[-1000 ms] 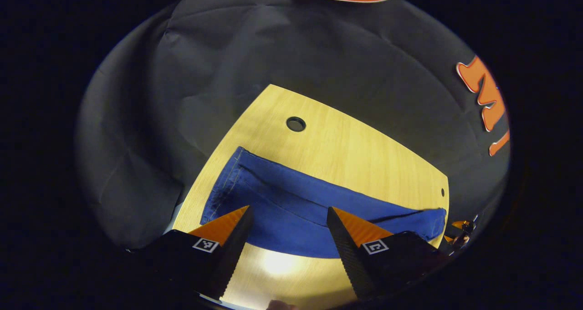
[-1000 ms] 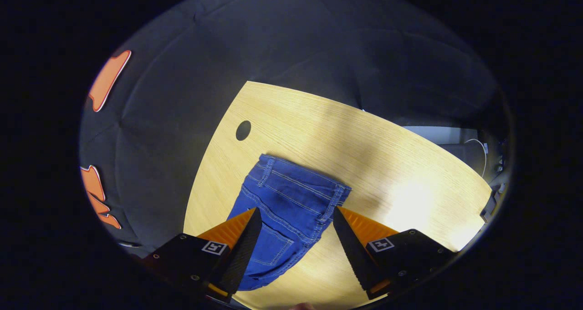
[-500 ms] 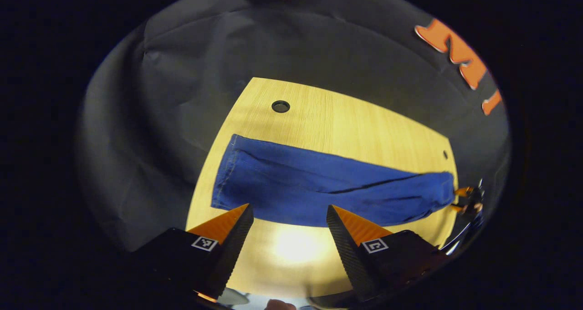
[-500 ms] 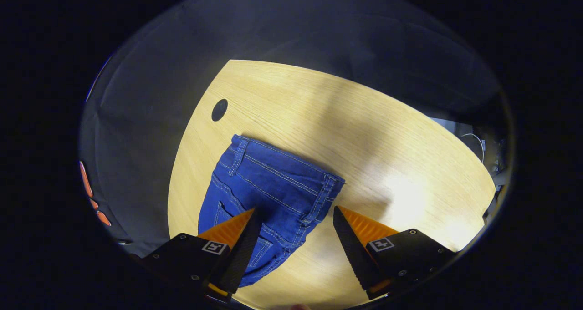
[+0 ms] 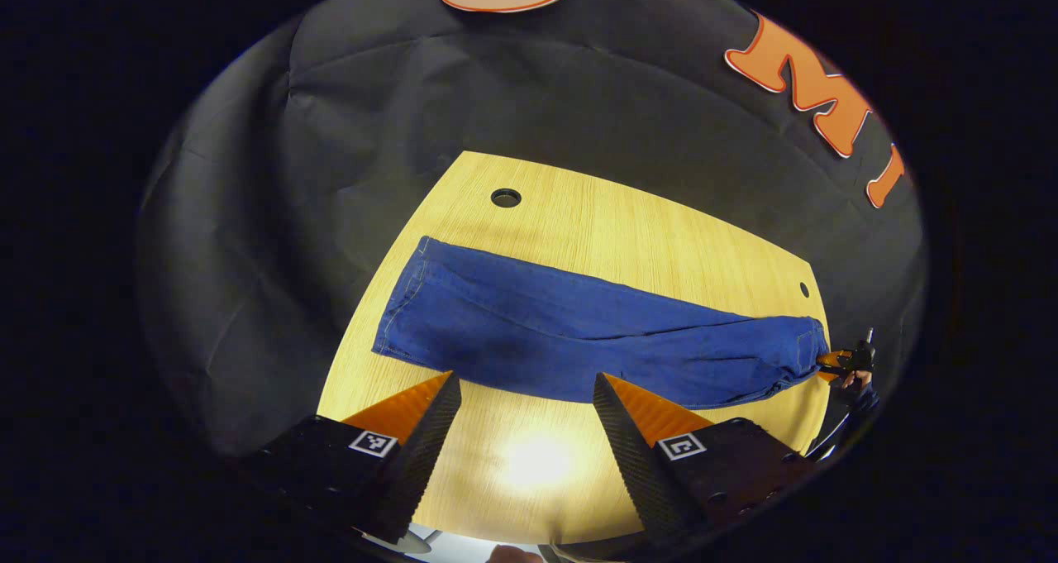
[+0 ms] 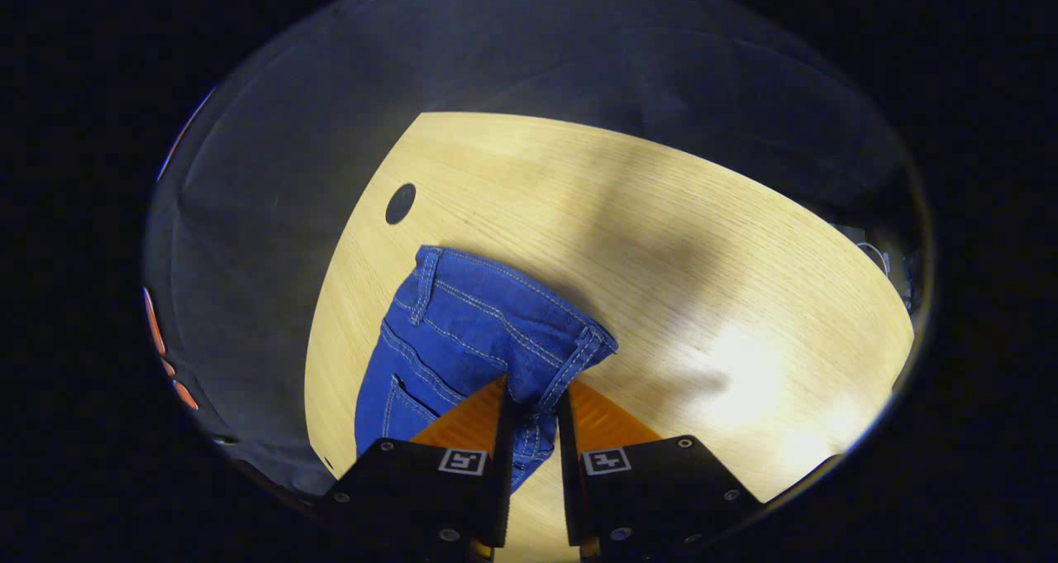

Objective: Grasp the waist and the cuffs of the jeans and fold them to make the two legs overlap; first hold the waist and fold one-third of the jeans toward the cuffs, then hold the cuffs and fold the remaining one-third in the same direction to finish folding.

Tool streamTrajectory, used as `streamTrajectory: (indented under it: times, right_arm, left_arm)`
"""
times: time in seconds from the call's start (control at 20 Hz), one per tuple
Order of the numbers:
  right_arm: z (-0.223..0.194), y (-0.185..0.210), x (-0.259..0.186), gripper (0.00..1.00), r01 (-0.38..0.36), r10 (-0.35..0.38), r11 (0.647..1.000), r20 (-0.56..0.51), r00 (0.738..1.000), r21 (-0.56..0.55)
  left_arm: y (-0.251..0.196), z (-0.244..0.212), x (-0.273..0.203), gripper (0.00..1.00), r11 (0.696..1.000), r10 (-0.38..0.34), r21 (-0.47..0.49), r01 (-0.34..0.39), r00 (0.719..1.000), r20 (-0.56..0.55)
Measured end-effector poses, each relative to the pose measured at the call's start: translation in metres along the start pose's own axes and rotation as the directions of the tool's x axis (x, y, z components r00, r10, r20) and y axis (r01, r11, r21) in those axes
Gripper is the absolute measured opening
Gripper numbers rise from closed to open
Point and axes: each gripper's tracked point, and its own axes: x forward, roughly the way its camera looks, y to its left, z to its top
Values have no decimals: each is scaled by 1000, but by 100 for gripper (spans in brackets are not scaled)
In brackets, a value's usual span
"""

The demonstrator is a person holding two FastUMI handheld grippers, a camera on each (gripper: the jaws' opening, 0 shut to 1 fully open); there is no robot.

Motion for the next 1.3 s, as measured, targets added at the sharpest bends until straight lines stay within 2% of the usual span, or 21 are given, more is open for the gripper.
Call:
streamTrajectory:
  times: [0.1, 0.15, 0.25, 0.35, 0.4, 0.5, 0.6, 0.7, 0.95, 1.1, 1.3]
  right_arm:
    - [-1, 10, -5, 14, -36, 36, 999, 21, 999, 5]
    - [-1, 13, -15, 14, -50, 50, 999, 37, 998, 9]
    - [0, 37, -31, 14, -138, 136, 989, 46, 990, 48]
    - [-2, 68, -44, 14, -239, 237, 970, 51, 970, 42]
    - [-9, 79, -49, 14, -274, 273, 962, 38, 961, 2]
    - [-19, 89, -57, 14, -286, 290, 956, 43, 956, -67]
    - [-31, 107, -63, 14, -333, 336, 941, 37, 941, -65]
    - [-42, 118, -72, 14, -349, 352, 934, 34, 935, -76]
    - [-71, 146, -100, 13, -406, 410, 906, 7, 912, -117]
    - [-100, 174, -114, 14, -452, 453, 879, -28, 891, -152]
    - [-150, 204, -123, 14, -487, 475, 846, -108, 874, -219]
  left_arm:
    - [-1, 4, 0, 99, 1000, 18, 4, -18, 1000, 26]
    - [-1, 7, 2, 99, 1000, 21, 3, -22, 999, 40]
    - [-2, 10, 3, 98, 1000, 16, -11, -15, 998, 58]
    - [-4, 11, 3, 99, 999, -4, -36, 6, 998, 56]
    - [-6, 12, 2, 98, 998, -22, -54, 25, 998, 57]
    - [-5, 12, 0, 99, 997, -28, -69, 31, 998, 48]
    - [-7, 14, 0, 99, 998, -22, -63, 25, 998, 51]
    - [-6, 15, 1, 96, 998, -20, -59, 24, 998, 57]
    - [-7, 16, 0, 99, 995, -36, -88, 41, 998, 57]
    - [-9, 16, -2, 98, 991, -52, -123, 58, 997, 53]
    - [-9, 16, -3, 99, 987, -56, -151, 63, 997, 46]
